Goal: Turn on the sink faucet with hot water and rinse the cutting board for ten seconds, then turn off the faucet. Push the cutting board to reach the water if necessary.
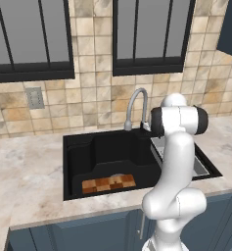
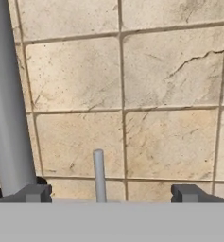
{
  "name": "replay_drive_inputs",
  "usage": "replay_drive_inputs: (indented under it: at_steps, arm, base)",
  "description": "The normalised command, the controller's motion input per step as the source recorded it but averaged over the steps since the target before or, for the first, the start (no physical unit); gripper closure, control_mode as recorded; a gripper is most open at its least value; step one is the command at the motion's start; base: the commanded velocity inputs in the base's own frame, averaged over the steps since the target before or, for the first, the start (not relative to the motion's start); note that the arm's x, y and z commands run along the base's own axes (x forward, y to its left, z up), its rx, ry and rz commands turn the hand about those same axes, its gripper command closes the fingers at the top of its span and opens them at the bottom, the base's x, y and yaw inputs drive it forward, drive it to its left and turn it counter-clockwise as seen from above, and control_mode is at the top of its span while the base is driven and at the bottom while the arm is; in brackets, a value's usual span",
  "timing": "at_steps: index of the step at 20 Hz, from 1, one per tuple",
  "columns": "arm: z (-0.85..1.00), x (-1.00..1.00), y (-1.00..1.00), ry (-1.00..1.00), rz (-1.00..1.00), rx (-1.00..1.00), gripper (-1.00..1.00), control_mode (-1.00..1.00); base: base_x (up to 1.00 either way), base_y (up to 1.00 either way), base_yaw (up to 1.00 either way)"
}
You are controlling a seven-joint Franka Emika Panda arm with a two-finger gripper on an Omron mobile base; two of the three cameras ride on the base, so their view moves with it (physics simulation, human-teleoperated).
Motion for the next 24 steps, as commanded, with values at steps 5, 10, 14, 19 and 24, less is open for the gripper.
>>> replay_drive_inputs:
  at_steps: [5, 10, 14, 19, 24]
  arm:
    - [0.00, 0.04, -0.03, 0.00, 0.00, 0.00, -1.00, -1.00]
    - [0.00, 0.10, 0.00, 0.00, 0.00, 0.00, -1.00, -1.00]
    - [0.00, 0.17, 0.00, 0.00, 0.00, 0.00, -1.00, -1.00]
    - [0.00, 0.17, 0.00, 0.00, 0.00, 0.00, -1.00, -1.00]
    - [0.00, 0.11, 0.00, 0.00, 0.00, 0.00, -1.00, -1.00]
  base:
    - [0.00, 0.00, 0.00]
    - [0.00, 0.00, 0.00]
    - [0.00, 0.00, 0.00]
    - [0.00, 0.00, 0.00]
    - [0.00, 0.00, 0.00]
